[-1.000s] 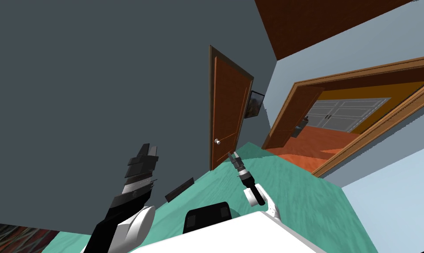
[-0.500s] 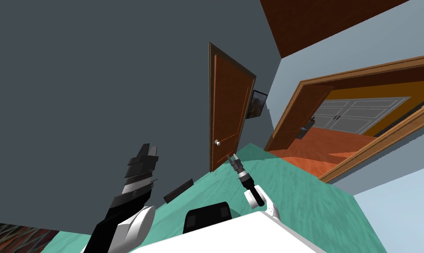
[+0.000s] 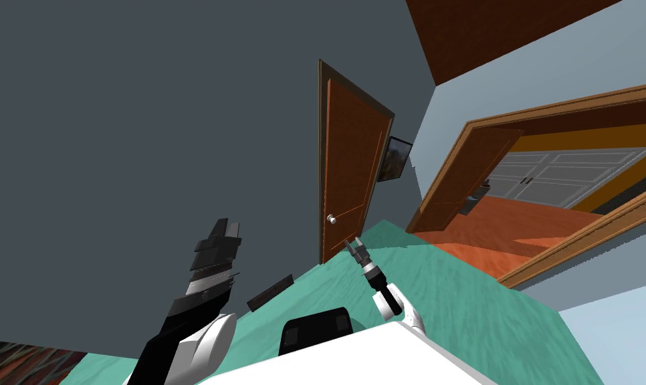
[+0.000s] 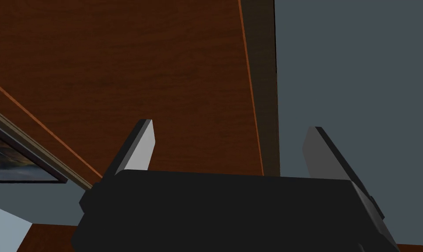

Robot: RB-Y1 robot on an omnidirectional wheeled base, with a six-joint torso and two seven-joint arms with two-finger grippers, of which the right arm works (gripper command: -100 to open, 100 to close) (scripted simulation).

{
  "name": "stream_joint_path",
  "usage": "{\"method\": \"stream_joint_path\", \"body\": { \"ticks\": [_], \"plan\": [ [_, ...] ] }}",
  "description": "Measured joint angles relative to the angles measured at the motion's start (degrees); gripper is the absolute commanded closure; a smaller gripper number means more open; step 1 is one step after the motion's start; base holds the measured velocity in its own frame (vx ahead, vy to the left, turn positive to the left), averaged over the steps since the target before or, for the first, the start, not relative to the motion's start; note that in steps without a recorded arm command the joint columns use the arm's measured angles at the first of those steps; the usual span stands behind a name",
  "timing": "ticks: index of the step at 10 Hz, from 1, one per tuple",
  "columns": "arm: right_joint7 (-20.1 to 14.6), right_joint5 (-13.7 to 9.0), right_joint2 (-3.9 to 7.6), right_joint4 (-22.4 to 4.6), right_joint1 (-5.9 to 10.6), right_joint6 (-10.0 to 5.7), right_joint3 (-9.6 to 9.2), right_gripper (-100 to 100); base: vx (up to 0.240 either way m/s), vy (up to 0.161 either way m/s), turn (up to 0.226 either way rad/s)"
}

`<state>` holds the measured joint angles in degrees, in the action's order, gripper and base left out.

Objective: Pull the door open

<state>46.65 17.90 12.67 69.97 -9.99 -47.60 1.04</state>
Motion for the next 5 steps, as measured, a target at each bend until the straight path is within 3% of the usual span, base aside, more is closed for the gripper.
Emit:
{"method": "stream_joint_path", "body": {
  "ticks": [5],
  "plan": [
    [4.8, 1.9, 0.50, -7.6, 2.16, -1.93, -0.30, -100, 0.084, -0.049, 0.048]
  ]
}}
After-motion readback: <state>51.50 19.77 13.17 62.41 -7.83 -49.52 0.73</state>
